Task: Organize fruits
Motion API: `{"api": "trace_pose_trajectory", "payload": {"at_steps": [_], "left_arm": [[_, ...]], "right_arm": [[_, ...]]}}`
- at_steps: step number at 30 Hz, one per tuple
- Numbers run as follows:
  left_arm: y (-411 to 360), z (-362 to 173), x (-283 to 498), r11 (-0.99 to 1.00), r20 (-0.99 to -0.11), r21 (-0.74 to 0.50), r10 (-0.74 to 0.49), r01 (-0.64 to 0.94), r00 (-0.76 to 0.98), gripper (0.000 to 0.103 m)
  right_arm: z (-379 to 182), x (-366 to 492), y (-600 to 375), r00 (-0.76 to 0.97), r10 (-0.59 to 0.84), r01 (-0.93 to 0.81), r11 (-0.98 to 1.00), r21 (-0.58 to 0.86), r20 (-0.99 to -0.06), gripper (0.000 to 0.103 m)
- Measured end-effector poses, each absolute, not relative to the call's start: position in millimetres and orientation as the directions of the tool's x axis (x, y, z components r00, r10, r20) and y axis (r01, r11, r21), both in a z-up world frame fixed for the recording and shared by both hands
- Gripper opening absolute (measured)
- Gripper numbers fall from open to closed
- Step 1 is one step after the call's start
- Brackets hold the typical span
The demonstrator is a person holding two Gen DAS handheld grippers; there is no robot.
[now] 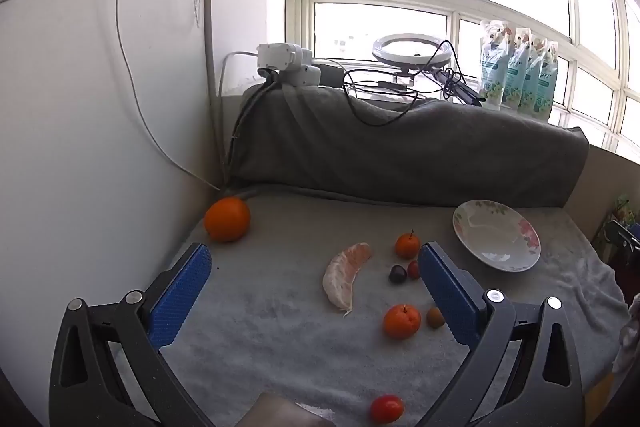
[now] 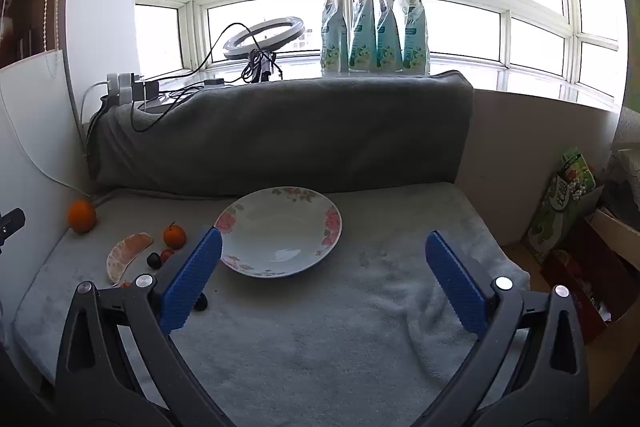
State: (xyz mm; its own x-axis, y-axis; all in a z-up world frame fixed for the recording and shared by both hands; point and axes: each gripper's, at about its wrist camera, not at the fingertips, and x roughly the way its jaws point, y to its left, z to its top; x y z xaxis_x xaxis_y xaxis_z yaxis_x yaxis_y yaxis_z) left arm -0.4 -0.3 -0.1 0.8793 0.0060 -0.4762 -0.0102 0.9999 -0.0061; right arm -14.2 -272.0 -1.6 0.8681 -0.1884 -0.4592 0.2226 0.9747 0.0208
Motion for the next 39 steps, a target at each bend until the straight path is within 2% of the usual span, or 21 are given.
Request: {"api": "trace_pose_trajectory", "payload": {"at_steps": [39], "left_arm": [[-7.3,-0.7,-0.1,1.000,-0.488,-0.025,-0.019,0.008,0.873,0.102]], "right_arm": [[-4.5,-13.7,-269.9,0.862,-0.184,0.223,0.974,0.028,-0.473,0.103]]}}
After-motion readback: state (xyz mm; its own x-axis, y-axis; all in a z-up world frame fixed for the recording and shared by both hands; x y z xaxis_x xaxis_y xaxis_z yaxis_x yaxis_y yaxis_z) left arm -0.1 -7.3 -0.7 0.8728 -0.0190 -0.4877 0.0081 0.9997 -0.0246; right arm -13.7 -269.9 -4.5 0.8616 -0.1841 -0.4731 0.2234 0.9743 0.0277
